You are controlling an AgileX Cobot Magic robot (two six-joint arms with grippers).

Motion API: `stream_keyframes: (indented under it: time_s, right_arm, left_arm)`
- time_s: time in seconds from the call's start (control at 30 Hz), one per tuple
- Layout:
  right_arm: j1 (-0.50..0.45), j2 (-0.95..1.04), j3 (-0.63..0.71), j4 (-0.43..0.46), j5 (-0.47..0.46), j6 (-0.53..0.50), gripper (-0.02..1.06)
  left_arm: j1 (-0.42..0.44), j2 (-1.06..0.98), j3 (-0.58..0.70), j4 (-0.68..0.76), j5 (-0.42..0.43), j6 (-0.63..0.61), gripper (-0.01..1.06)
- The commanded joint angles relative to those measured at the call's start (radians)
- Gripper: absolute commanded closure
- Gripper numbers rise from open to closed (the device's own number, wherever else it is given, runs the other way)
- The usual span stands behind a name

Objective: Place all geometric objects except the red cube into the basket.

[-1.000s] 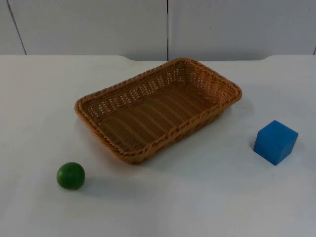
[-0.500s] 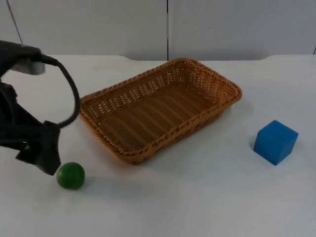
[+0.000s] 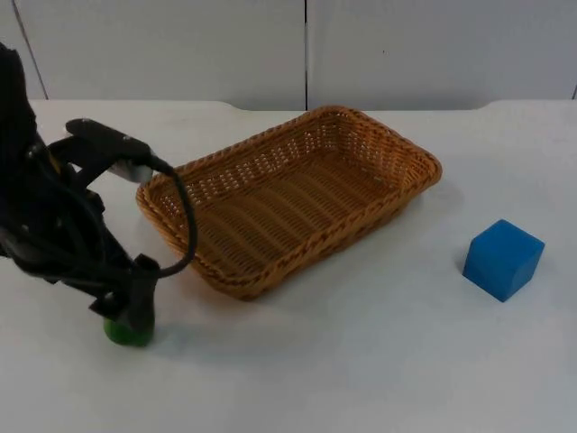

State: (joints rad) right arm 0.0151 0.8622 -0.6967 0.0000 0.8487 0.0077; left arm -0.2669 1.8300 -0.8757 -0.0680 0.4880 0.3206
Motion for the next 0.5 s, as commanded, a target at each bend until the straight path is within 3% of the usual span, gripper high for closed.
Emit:
stream_keyframes:
  time_s: [0.0, 0.2, 0.47]
  right_arm:
    - [-0.008, 0.002, -0.005, 0.000, -0.012, 0.003, -0.01]
    - [-0.008, 0.001, -0.005, 0.000, -0.016, 0.003, -0.01]
    - [-0.008, 0.001, -0.005, 0.000, -0.018, 0.003, -0.01]
  left_arm:
    - [-0.006, 0.015, -0.017, -0.053, -0.030, 0.034, 0.07]
    - [-0.006, 0.067, -0.029, -0.137, -0.046, 0.139, 0.07]
    - [-0.006, 0.138, -0.029, -0.153, -0.065, 0.147, 0.07]
